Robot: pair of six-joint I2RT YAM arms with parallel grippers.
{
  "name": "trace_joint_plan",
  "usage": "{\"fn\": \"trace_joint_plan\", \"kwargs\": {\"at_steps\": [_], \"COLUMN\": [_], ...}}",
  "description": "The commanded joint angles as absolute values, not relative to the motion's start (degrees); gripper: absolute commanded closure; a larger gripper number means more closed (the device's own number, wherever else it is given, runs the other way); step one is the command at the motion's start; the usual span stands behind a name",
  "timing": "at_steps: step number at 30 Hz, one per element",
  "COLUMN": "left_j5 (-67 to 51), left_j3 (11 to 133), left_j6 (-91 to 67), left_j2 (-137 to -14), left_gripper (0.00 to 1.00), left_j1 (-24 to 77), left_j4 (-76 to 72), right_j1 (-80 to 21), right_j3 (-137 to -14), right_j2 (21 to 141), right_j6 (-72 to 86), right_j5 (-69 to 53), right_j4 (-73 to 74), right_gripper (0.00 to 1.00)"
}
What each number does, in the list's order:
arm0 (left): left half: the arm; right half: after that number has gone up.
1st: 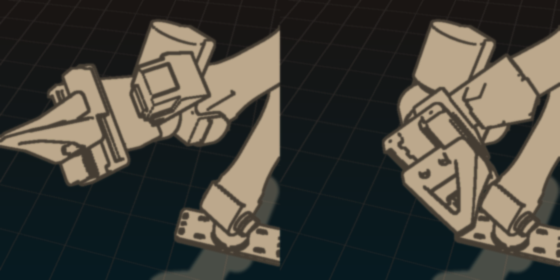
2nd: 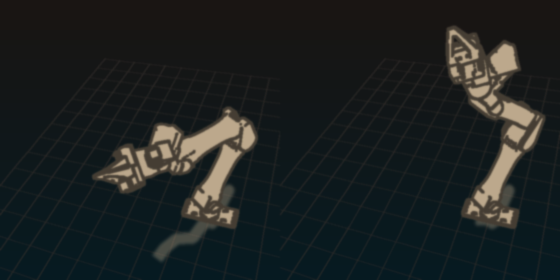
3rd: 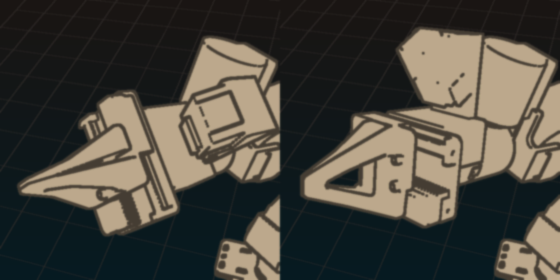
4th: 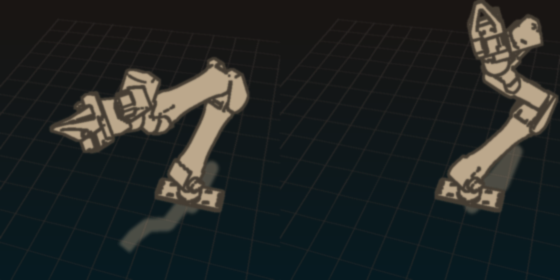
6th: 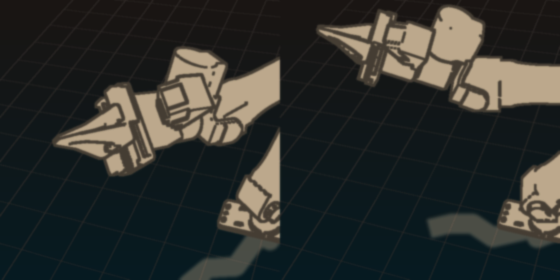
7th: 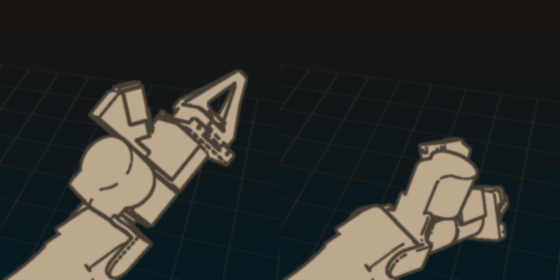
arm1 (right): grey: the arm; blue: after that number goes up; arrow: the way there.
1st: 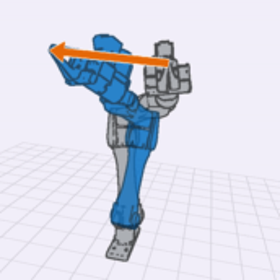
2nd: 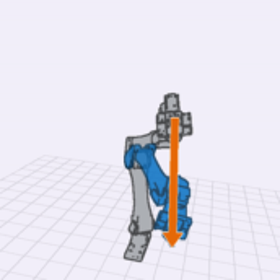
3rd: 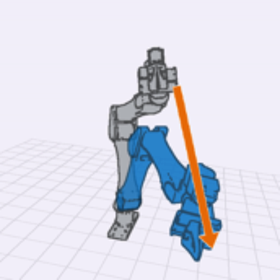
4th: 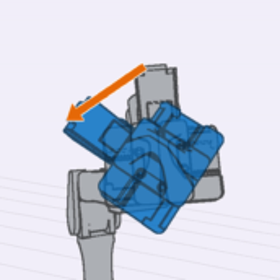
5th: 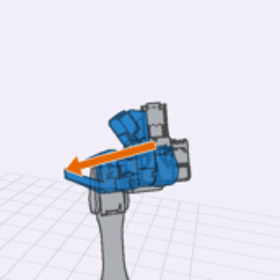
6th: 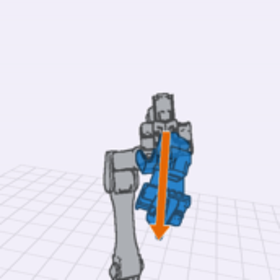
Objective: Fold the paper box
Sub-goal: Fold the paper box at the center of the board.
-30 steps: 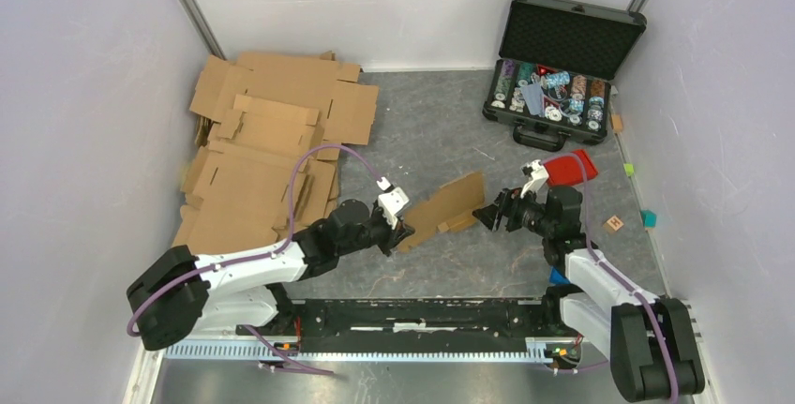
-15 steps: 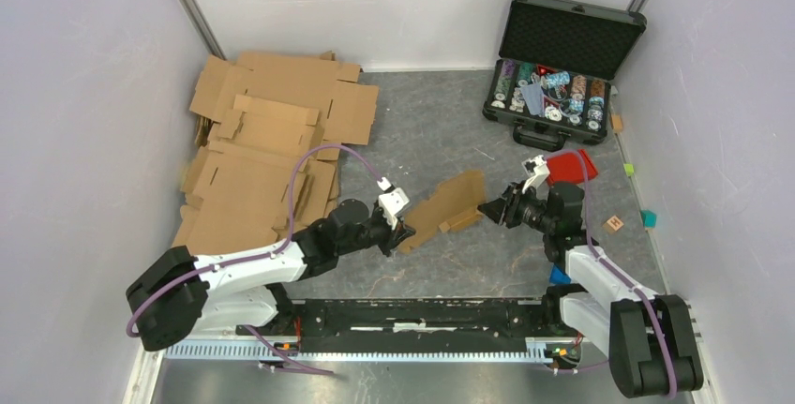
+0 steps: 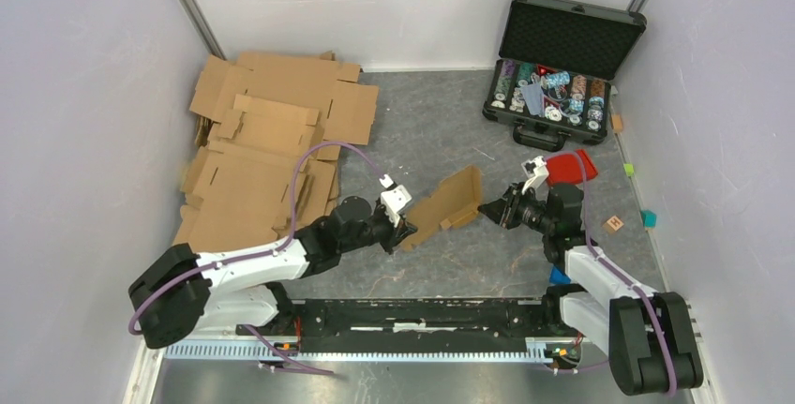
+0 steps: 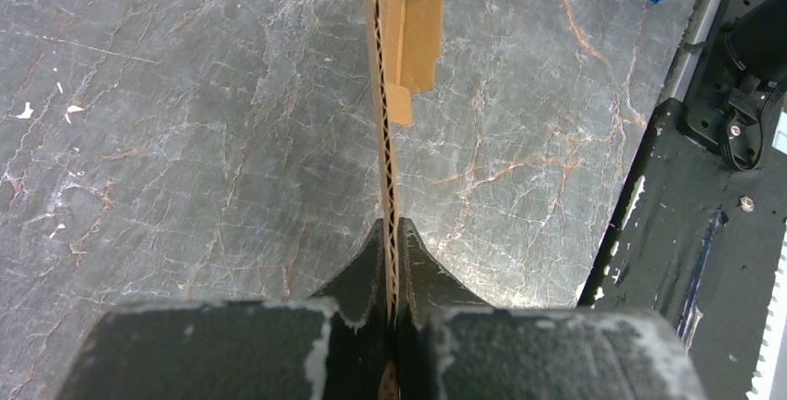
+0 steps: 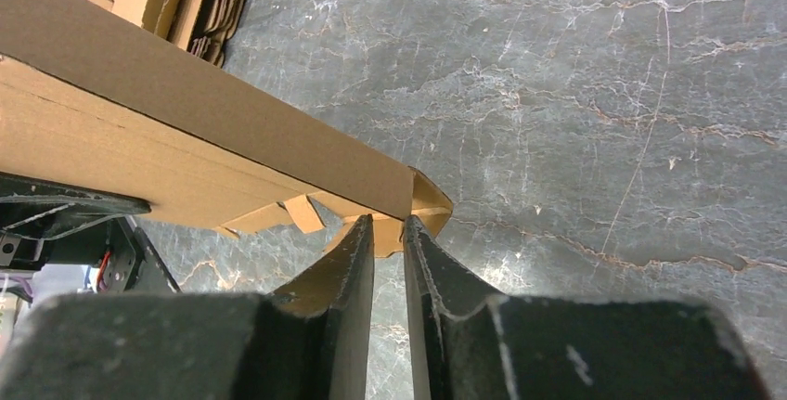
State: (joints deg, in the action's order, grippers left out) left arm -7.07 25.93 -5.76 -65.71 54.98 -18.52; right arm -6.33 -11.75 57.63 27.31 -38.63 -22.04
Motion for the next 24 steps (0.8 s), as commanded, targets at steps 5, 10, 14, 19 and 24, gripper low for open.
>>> {"fn": "trace_joint_plan", "kwargs": {"at_steps": [5,10,14,19,24], "left_j5": [-10.89,-10.88,-11.16,-11.25,-10.52], "left_j3": [29.32,28.94,28.74,28.85,29.09], "left_j6": [-4.48,-4.74,-5.01,-5.01,-5.01], "left_j2": [-67.65,-67.08,-66.92,-66.97,-67.12], "left_gripper": [0.98,0.98,0.98,0.98,0.98], "left_j1": [54.93,55.01,54.95,55.02,54.96], "left_j4": [-17.78,-18.27,-18.54,-18.28,-17.92], "right_j1": [-6.89,-6.93,-6.92,-7.02,-7.58], "right_j3": [-13.81,-14.24,-13.81,-13.85,-14.14], "right_j2": [59.77,61.12,60.34,58.06,56.64], "right_j6": [21.42,20.0,19.25,18.4,17.7], "right_j5": [-39.16,-39.0,-36.98,-35.59,-35.07], "right_j4": [-24.87,-25.94,-25.22,-24.74,-22.87], "right_gripper": [0.68,0.63,0.48,0.46,0.6]}}
